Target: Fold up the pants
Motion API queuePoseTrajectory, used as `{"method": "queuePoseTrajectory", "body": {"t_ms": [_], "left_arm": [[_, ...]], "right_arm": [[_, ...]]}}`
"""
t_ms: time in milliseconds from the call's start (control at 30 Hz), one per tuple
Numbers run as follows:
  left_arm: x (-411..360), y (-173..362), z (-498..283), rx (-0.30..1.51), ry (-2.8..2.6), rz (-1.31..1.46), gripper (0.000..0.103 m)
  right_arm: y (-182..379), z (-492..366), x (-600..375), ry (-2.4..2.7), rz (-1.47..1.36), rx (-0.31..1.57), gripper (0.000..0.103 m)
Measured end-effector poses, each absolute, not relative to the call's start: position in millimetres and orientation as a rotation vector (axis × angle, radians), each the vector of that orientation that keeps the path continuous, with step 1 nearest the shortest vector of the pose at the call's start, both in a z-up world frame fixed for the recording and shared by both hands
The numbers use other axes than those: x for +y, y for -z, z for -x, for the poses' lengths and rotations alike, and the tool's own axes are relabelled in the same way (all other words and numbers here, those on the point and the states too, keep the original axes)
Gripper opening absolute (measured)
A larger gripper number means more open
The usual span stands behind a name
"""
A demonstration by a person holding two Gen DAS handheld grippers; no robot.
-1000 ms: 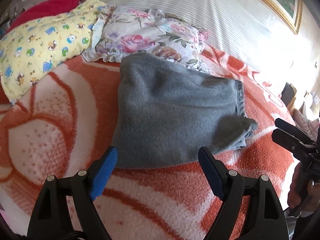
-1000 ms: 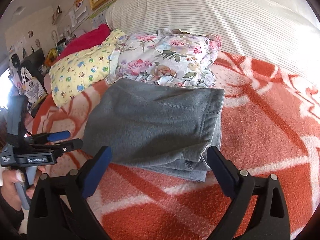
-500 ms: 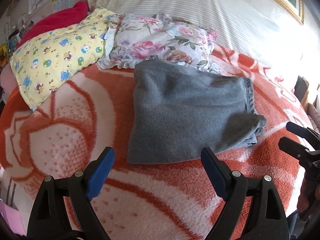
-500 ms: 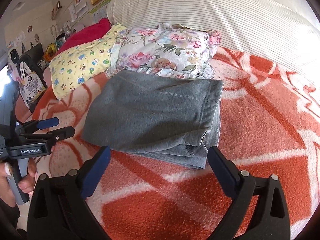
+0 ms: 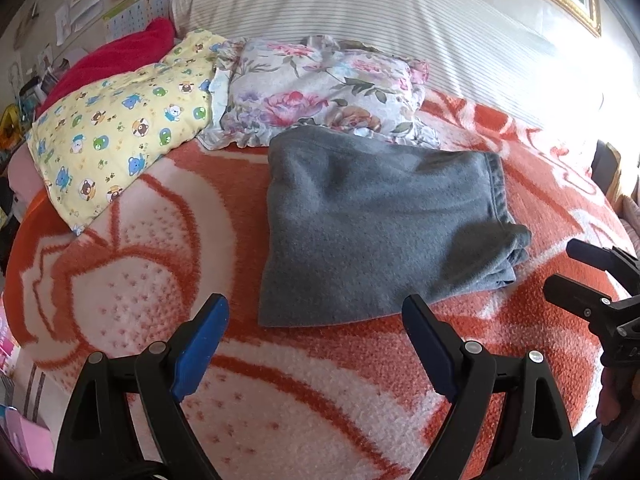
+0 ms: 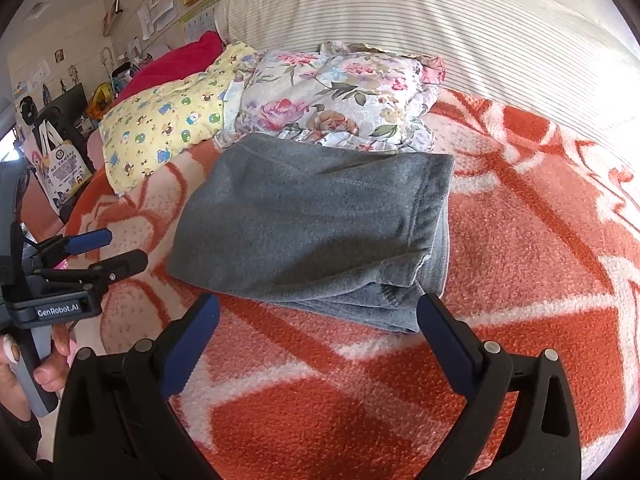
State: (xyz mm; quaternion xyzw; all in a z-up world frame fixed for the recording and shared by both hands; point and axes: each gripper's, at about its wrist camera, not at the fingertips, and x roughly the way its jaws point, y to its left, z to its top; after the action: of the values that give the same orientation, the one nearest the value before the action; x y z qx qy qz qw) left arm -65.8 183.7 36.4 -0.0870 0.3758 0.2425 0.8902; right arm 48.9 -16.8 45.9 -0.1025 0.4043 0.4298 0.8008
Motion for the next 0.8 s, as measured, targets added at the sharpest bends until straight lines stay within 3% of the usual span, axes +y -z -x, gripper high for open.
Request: {"method": "queuePoseTrajectory", "body": {"t_ms": [800], "left_arm": [[184,-35,65,0.783,-0.561,0.13,0.091]], "right_arm": [[-37,-38,2,-0.949,0.267,0.892,0.099]]}}
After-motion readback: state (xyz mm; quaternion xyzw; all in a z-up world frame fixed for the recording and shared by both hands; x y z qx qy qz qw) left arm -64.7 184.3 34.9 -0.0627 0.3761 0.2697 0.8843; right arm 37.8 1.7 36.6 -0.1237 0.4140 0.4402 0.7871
